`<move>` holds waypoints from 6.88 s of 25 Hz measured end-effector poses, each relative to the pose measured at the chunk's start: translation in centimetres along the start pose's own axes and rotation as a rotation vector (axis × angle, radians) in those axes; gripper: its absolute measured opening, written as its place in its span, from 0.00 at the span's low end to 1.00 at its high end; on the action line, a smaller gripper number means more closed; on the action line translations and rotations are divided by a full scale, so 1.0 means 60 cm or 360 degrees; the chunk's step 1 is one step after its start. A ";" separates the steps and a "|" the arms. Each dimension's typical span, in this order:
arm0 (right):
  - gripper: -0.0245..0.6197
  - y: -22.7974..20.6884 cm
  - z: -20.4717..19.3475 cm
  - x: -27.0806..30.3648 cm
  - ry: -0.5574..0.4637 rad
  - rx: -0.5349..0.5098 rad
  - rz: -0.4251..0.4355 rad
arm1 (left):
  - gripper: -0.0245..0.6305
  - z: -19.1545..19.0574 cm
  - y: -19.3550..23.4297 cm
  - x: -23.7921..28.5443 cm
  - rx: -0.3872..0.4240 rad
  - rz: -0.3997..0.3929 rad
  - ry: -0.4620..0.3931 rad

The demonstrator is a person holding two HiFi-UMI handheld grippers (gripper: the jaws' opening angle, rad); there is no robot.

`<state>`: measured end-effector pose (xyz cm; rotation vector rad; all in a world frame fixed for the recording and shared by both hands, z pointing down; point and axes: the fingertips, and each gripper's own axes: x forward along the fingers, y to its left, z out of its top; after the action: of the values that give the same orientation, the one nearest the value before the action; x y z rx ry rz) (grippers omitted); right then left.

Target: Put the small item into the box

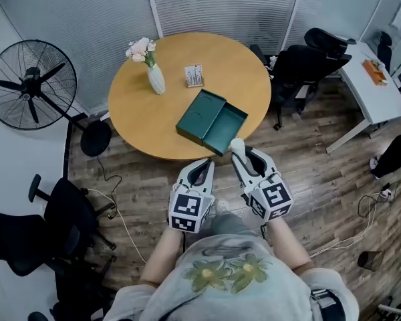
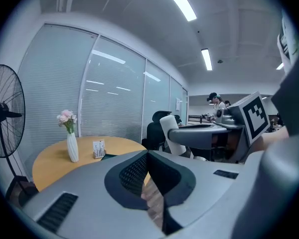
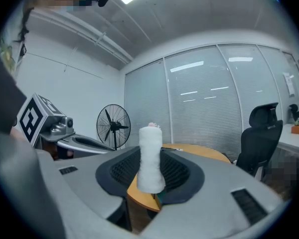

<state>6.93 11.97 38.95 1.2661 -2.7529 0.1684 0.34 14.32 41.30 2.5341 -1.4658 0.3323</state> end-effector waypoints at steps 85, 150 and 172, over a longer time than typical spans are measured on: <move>0.25 -0.273 -0.282 0.419 0.1062 -0.0387 0.0233 | 0.04 -0.039 0.290 0.427 -0.0114 -0.0158 0.0367; 0.25 -0.270 -0.483 0.462 0.1603 -0.0861 0.0540 | 0.04 -0.087 0.325 0.415 -0.0180 -0.0113 0.0438; 0.26 -0.268 -0.506 0.458 0.1703 -0.0913 0.0617 | 0.04 -0.097 0.337 0.407 -0.0219 -0.0064 0.0455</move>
<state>2.93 -14.59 73.75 0.2994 -1.8372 0.0455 -5.95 -14.15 55.02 2.2926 -1.2820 0.5421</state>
